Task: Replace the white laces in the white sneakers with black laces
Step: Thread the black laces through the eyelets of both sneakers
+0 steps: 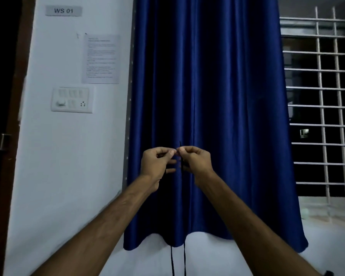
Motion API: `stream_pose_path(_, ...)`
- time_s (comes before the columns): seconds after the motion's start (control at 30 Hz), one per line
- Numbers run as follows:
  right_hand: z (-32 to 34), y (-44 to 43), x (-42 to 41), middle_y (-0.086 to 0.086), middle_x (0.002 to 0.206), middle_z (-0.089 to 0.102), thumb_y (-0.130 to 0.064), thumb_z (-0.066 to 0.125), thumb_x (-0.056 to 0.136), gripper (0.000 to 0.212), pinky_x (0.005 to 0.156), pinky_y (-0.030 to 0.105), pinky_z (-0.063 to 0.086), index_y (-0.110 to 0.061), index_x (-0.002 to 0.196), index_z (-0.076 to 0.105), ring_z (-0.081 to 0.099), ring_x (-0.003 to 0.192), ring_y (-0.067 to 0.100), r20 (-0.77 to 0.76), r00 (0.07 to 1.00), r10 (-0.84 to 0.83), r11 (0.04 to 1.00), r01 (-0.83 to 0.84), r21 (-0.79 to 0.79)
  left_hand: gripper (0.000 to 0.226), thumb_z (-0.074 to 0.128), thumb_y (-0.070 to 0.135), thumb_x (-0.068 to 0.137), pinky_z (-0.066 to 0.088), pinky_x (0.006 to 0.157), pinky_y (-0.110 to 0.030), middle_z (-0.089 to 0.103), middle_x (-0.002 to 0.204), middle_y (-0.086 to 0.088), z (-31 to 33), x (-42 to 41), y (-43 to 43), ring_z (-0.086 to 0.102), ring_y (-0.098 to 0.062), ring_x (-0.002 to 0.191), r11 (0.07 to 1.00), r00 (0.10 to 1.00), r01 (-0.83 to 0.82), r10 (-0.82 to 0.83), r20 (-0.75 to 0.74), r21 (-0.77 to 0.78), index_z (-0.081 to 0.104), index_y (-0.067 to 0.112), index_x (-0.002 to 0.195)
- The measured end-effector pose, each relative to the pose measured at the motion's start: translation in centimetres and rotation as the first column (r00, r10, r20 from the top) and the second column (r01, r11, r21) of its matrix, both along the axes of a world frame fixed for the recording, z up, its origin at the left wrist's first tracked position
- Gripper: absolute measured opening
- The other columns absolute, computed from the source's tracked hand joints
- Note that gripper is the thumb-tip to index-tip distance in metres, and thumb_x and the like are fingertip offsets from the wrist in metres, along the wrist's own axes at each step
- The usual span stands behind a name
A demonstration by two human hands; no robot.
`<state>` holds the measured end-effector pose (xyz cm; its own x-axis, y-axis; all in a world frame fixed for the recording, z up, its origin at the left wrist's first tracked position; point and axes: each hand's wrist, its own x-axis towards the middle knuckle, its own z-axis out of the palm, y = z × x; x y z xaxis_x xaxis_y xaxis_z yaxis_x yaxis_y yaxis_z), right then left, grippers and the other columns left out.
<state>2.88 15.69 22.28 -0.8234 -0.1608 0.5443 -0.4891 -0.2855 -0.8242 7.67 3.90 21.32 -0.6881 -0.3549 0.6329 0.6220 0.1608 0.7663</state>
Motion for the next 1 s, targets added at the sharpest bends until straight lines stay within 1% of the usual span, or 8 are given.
stream_pose_path(0.1,0.2,0.0,-0.1,0.000,0.088,0.074,-0.016,0.068,0.090,0.007,0.068,0.028,0.057,-0.013,0.091,0.074,0.067,0.080,0.010,0.018,1.000,-0.008,1.000,0.008,-0.005,0.020,0.055,0.019,0.098,0.054,0.051,-0.027,0.068,0.081,-0.006,0.1,-0.5,0.3,0.066,-0.017,0.062,0.995,0.996,-0.091,0.092,-0.015,0.032,0.072,0.009,0.093)
stream_pose_path(0.23,0.6,0.1,-0.4,-0.001,0.082,0.069,-0.017,0.070,0.088,0.004,0.068,0.031,0.054,-0.014,0.087,0.074,0.062,0.077,0.013,0.002,0.997,-0.074,0.997,0.074,0.025,0.047,0.038,0.036,0.104,0.028,0.035,-0.019,0.047,0.055,0.001,1.4,-1.0,1.0,0.036,-0.006,0.040,0.986,0.989,-0.149,0.149,0.011,0.069,0.072,0.007,0.089)
stream_pose_path(0.37,0.0,0.6,-0.6,-0.004,0.073,0.066,-0.017,0.072,0.087,0.014,0.055,0.026,0.049,-0.021,0.074,0.069,0.058,0.066,0.011,-0.006,0.991,-0.134,0.989,0.134,0.057,0.039,0.047,0.035,0.101,0.029,0.037,-0.015,0.049,0.057,0.004,-0.7,-0.3,-0.1,0.039,-0.004,0.043,0.966,0.973,-0.208,0.220,0.067,-0.151,0.072,0.011,0.084)
stream_pose_path(0.57,-8.3,1.1,-2.3,0.000,0.079,0.066,-0.019,0.070,0.089,0.010,0.051,0.021,0.046,-0.018,0.079,0.072,0.050,0.056,0.008,0.096,0.981,-0.171,0.968,0.149,0.204,0.027,0.053,0.014,0.097,0.034,0.042,-0.018,0.058,0.061,0.001,-18.5,-0.2,-3.8,0.047,-0.005,0.047,0.950,0.886,-0.141,0.247,0.393,-0.280,0.071,0.009,0.078)
stream_pose_path(0.7,-14.1,0.7,-3.4,0.001,0.075,0.064,-0.019,0.073,0.086,0.007,0.054,0.023,0.049,-0.018,0.079,0.074,0.051,0.057,0.011,0.194,0.964,-0.181,0.961,0.131,0.242,0.023,0.056,0.005,0.091,0.049,0.056,-0.021,0.069,0.073,0.000,-30.7,1.2,-4.7,0.062,-0.013,0.070,0.925,0.771,0.019,0.228,0.594,-0.379,0.073,0.017,0.080)
stream_pose_path(0.8,-18.2,0.3,-3.6,0.005,0.072,0.062,-0.018,0.074,0.085,0.006,0.059,0.027,0.052,-0.017,0.080,0.074,0.050,0.056,0.012,0.249,0.952,-0.180,0.951,0.104,0.290,0.013,0.066,0.012,0.086,0.049,0.071,-0.023,0.069,0.078,0.008,-36.8,3.2,-4.7,0.062,-0.006,0.075,0.828,0.754,0.133,0.272,0.598,-0.545,0.072,0.024,0.085)
stream_pose_path(0.87,-20.3,0.2,-3.4,0.006,0.076,0.063,-0.018,0.073,0.085,0.008,0.061,0.028,0.053,-0.019,0.078,0.073,0.052,0.061,0.013,0.272,0.944,-0.185,0.944,0.093,0.318,0.014,0.068,0.015,0.086,0.045,0.072,-0.018,0.065,0.089,0.009,-39.6,4.8,-4.3,0.057,-0.001,0.077,0.694,0.782,0.242,0.274,0.560,-0.678,0.071,0.020,0.099)
stream_pose_path(1.0,-23.2,-0.4,-3.2,0.000,0.071,0.062,-0.016,0.071,0.087,0.009,0.061,0.027,0.050,-0.018,0.078,0.072,0.051,0.057,0.007,0.311,0.936,-0.165,0.941,0.055,0.333,0.027,0.067,0.013,0.085,0.048,0.084,-0.027,0.063,0.103,0.001,-42.5,6.1,-5.2,0.062,-0.014,0.095,0.504,0.829,0.341,0.236,0.507,-0.793,0.069,0.022,0.110)
